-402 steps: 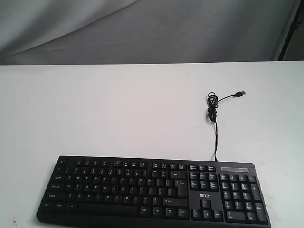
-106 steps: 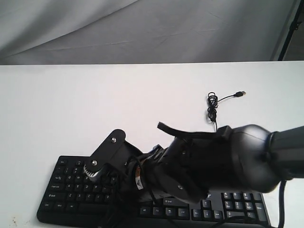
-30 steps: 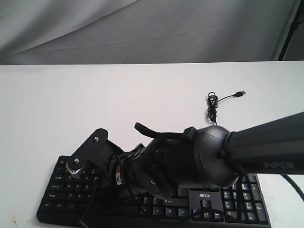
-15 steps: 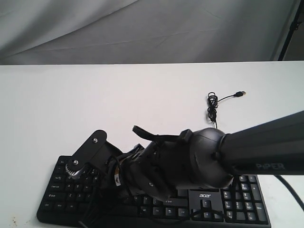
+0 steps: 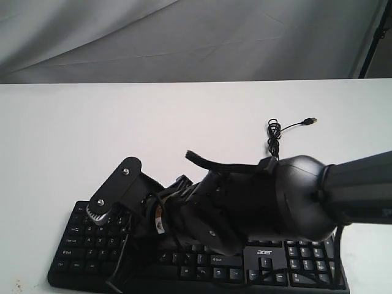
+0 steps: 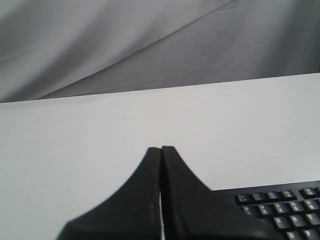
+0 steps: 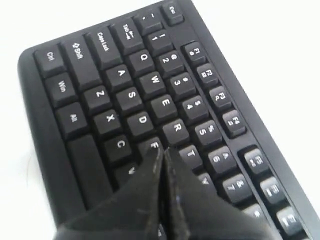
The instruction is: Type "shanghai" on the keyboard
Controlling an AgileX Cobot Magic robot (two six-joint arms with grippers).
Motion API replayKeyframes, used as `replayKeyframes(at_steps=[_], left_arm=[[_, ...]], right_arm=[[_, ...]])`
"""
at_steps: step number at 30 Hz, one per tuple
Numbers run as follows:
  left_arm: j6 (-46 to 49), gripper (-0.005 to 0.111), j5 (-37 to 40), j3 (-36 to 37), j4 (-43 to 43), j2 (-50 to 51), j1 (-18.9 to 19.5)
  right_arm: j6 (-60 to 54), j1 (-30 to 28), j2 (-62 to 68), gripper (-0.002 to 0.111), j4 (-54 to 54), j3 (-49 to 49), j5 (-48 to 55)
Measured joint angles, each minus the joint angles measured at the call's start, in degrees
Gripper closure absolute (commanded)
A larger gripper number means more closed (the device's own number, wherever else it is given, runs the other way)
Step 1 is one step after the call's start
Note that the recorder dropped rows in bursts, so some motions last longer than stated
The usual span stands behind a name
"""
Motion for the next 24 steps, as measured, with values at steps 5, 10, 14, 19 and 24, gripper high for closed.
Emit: replayKeyframes(at_steps=[5, 10, 14, 19, 24], left_arm=[[0.0, 0.107, 0.0, 0.0, 0.0, 0.0, 0.0], [0.0, 0.107, 0.0, 0.0, 0.0, 0.0, 0.0], [0.0, 0.107, 0.0, 0.0, 0.0, 0.0, 0.0], [0.0, 0.107, 0.0, 0.0, 0.0, 0.0, 0.0], [0.0, 0.107, 0.0, 0.0, 0.0, 0.0, 0.0]], right_arm=[[-0.1, -0.47, -0.68, 0.108, -1.64, 2.92, 0.12], [-0.23, -0.47, -0.68, 0.108, -1.95, 3.81, -1.43], [-1.33, -0.47, -0.68, 0.108, -1.95, 3.84, -2.15], [-1.55, -0.47, -0.68, 0.108, -1.95, 3.94, -3.02], [-1.55, -0.47, -0.21, 0.108, -1.95, 3.94, -4.4]])
